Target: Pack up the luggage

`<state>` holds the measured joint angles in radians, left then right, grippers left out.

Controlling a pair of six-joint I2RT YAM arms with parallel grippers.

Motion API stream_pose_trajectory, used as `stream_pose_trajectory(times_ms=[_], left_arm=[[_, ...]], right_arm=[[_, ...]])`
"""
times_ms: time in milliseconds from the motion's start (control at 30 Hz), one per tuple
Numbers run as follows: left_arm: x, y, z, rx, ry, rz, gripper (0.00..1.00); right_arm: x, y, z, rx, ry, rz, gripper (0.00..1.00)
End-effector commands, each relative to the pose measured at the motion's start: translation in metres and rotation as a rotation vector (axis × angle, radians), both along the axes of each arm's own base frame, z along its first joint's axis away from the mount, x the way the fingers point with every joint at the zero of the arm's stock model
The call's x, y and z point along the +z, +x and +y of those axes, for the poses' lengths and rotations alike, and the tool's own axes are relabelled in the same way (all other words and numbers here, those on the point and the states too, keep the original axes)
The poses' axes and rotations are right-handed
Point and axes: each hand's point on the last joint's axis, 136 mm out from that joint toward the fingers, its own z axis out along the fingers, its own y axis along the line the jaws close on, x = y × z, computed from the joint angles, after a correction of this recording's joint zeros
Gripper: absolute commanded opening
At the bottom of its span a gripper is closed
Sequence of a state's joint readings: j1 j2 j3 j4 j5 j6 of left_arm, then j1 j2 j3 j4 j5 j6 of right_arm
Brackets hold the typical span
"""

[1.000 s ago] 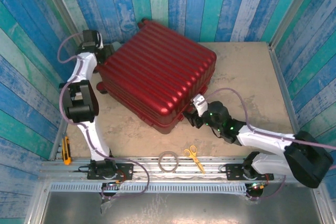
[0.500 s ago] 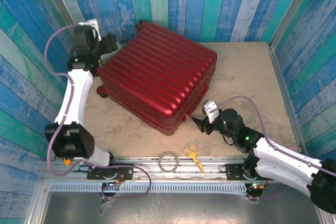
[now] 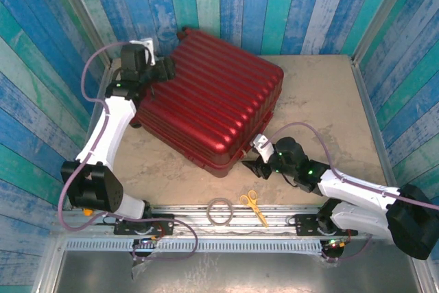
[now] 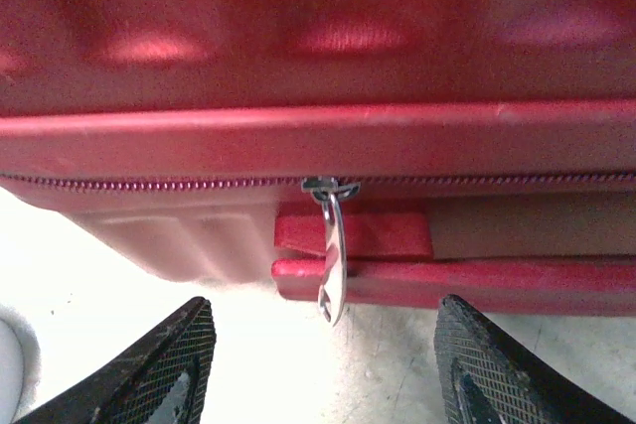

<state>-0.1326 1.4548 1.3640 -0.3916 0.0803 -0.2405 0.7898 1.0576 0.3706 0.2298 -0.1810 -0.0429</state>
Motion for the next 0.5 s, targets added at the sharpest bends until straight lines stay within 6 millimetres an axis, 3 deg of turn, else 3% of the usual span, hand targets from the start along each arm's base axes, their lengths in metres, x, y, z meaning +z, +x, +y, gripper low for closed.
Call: stream_pose_trajectory(times_ms=[0,167,467], left_arm=[[-0.006,-0.011,-0.004,0.002,-0.002,0.027,0.85],[-0.028,-0.011,-0.014,-0.009,-0.003,0.080,0.85],[-0.050,-0.009,-0.025,-0.030,0.008,0.139,0.85]], right_arm=[[0.019,0.006,0.006,0.005,0.043,-0.058,0.58],[0.019,0.008,0.009,0.002,0.045,-0.058,0.55],[0.021,0.012,0.016,0.009,0.058,-0.057,0.51]])
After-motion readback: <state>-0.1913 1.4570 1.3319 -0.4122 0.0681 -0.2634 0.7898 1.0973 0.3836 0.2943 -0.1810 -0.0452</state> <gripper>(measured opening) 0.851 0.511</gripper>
